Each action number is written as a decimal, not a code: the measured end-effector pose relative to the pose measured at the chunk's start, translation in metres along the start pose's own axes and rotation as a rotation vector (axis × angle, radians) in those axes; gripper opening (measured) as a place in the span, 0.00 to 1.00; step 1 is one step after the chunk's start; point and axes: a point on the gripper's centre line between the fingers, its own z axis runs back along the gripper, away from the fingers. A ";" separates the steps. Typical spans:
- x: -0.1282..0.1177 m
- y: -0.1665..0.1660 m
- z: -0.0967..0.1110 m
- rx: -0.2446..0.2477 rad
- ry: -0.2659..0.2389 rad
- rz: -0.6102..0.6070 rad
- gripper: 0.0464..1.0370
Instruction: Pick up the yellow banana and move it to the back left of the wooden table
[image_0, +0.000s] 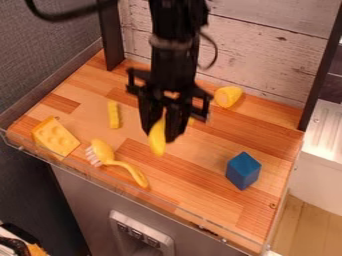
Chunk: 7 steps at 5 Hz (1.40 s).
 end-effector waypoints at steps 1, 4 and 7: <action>-0.003 0.001 0.019 0.000 0.000 -0.020 0.35; 0.053 0.097 0.044 -0.009 -0.017 0.126 0.35; 0.102 0.169 0.041 -0.013 -0.013 0.037 0.35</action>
